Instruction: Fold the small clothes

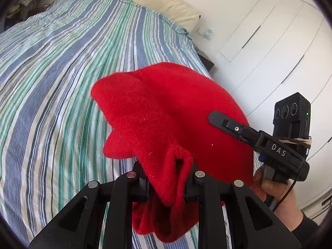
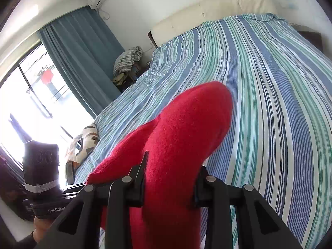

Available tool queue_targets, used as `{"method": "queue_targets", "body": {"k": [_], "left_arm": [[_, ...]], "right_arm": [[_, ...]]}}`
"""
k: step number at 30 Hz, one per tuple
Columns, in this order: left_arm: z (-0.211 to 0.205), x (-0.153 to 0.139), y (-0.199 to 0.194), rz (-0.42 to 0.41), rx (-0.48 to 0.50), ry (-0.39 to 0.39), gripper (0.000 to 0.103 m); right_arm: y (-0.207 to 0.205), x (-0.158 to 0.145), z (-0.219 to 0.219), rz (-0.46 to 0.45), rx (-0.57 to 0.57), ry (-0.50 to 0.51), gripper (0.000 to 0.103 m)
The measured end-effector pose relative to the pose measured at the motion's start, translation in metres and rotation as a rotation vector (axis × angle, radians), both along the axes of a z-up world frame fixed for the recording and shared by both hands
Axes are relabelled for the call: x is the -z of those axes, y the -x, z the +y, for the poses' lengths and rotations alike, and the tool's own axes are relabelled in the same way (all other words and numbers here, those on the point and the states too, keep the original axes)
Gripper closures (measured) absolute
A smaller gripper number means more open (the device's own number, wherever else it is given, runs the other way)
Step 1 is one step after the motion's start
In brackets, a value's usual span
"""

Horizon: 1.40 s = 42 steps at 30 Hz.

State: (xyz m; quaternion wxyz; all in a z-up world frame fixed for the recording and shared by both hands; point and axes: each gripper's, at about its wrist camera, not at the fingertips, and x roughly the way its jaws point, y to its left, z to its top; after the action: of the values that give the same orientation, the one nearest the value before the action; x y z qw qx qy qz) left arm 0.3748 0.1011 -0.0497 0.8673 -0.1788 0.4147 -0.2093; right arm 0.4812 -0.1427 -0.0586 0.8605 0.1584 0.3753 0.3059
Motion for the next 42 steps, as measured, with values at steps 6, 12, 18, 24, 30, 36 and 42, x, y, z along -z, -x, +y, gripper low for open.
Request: {"method": "queue_targets", "body": {"k": [6,12,18,24,30,36,42], "left_arm": [[-0.004,0.078,0.021,0.207,-0.081,-0.213,0.034],[-0.024,0.068,0.118,0.062,-0.158,-0.515,0.016],[-0.051,-0.014,0.185,-0.133,-0.351,-0.690,0.001],[-0.068,-0.058,0.216,-0.133,-0.336,-0.643,0.001],[-0.088,-0.070,0.256,-0.074,-0.283,-0.617,0.001],[-0.098,-0.080,0.296,-0.073,-0.314,-0.658,0.001],[-0.099,-0.079,0.321,-0.045,-0.268,-0.644,0.001]], "right_arm": [[0.014,0.069,-0.028,0.212,0.056,0.198,0.017],[0.113,0.092,-0.073,0.174,0.118,0.388,0.017],[0.196,0.034,-0.086,0.080,0.135,0.388,0.000],[0.250,-0.022,-0.079,0.002,0.174,0.457,0.000],[0.292,-0.043,-0.085,0.002,0.188,0.465,0.000],[0.343,-0.063,-0.093,-0.016,0.223,0.477,0.000],[0.382,-0.073,-0.091,-0.004,0.210,0.505,0.001]]}}
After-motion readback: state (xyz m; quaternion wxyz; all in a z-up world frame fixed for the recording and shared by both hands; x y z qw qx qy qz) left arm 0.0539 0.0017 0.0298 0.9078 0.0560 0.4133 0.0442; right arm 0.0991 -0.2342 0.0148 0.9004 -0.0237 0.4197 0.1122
